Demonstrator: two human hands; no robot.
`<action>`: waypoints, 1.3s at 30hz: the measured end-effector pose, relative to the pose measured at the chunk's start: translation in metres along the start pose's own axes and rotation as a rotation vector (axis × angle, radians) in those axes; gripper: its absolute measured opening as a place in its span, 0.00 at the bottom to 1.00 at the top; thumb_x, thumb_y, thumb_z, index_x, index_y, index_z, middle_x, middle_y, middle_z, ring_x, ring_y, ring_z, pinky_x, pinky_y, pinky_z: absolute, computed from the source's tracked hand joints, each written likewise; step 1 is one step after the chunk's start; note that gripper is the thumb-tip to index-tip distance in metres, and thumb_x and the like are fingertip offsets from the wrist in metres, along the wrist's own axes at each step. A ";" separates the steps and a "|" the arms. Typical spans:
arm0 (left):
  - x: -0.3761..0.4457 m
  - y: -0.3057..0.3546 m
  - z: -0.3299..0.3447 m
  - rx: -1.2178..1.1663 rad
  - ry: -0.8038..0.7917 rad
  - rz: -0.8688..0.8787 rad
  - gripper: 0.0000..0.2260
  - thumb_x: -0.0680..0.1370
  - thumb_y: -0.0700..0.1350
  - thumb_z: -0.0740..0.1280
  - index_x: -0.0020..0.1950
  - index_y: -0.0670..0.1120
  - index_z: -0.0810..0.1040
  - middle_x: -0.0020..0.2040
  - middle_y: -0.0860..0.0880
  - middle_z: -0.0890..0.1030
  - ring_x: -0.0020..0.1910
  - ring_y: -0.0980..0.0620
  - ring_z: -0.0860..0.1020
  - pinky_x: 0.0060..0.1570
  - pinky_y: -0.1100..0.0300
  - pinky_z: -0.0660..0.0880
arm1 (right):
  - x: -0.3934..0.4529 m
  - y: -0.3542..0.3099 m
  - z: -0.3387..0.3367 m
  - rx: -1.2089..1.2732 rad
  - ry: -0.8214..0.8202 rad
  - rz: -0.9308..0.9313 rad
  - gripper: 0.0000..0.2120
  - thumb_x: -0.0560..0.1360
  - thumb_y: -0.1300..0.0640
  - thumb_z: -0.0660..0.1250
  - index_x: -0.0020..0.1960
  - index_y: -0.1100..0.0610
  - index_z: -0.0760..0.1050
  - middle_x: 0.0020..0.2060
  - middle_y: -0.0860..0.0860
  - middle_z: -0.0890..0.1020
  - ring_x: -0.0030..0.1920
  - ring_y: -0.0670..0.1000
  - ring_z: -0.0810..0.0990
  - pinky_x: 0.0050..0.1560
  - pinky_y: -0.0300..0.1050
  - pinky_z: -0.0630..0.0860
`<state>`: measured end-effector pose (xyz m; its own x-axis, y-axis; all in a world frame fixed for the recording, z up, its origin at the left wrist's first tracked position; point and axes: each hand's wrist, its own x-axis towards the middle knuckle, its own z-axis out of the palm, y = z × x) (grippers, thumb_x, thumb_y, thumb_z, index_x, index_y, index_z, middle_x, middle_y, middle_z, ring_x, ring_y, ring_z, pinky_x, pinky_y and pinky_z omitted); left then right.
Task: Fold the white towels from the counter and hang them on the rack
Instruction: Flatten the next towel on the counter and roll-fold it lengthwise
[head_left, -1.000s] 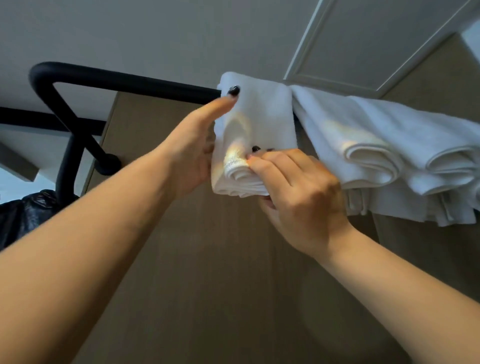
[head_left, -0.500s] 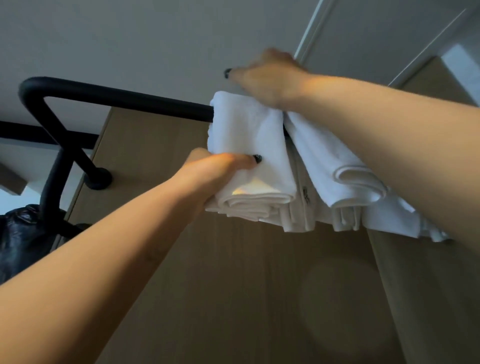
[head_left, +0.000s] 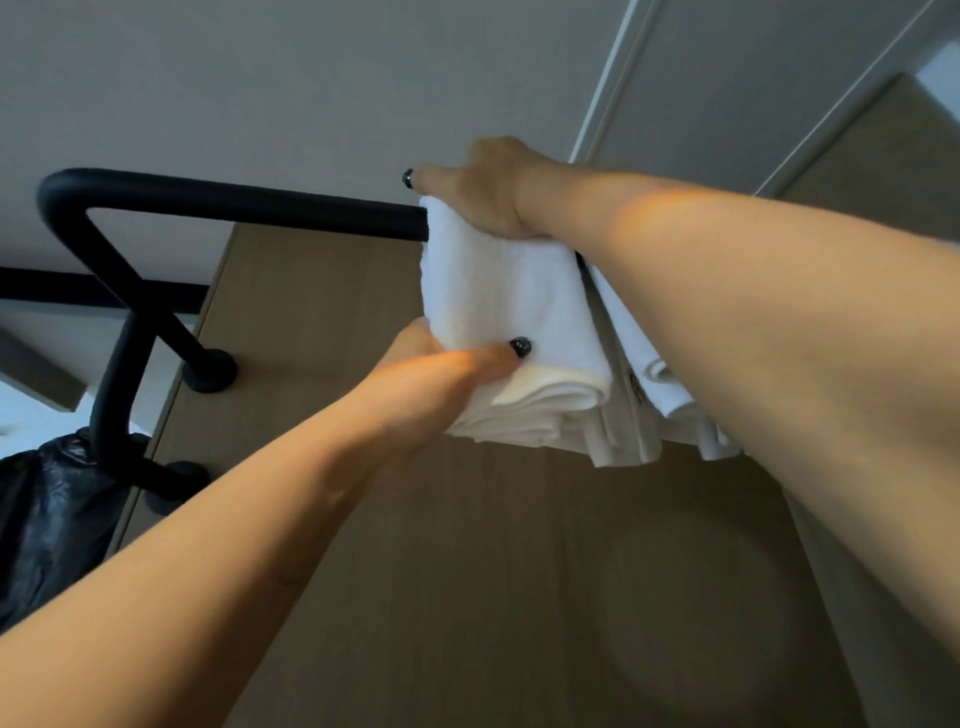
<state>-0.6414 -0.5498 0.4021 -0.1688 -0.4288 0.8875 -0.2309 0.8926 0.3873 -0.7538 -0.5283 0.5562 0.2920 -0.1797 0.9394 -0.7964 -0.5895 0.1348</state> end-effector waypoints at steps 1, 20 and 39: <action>0.000 0.001 -0.002 0.007 -0.011 0.016 0.19 0.69 0.50 0.71 0.58 0.46 0.81 0.50 0.48 0.86 0.51 0.49 0.84 0.56 0.48 0.79 | 0.001 0.000 0.000 -0.001 0.000 -0.008 0.21 0.76 0.34 0.57 0.36 0.50 0.66 0.37 0.47 0.71 0.37 0.50 0.71 0.35 0.44 0.63; -0.027 -0.005 -0.024 -0.029 0.051 -0.003 0.30 0.68 0.61 0.70 0.65 0.45 0.76 0.54 0.51 0.85 0.52 0.53 0.83 0.54 0.54 0.79 | -0.080 -0.022 -0.003 -0.178 0.067 -0.082 0.24 0.80 0.46 0.58 0.73 0.55 0.66 0.71 0.52 0.69 0.71 0.55 0.67 0.69 0.49 0.65; -0.121 0.050 -0.076 0.416 0.054 -0.135 0.38 0.78 0.53 0.68 0.81 0.49 0.48 0.79 0.51 0.61 0.76 0.53 0.62 0.72 0.56 0.62 | -0.183 -0.076 -0.023 -0.080 -0.085 -0.048 0.27 0.82 0.52 0.56 0.78 0.57 0.56 0.77 0.51 0.60 0.77 0.50 0.58 0.74 0.47 0.58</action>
<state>-0.5597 -0.4424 0.3330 -0.0633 -0.5201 0.8517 -0.6153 0.6923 0.3770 -0.7585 -0.4320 0.3817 0.3721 -0.2211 0.9015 -0.8190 -0.5353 0.2067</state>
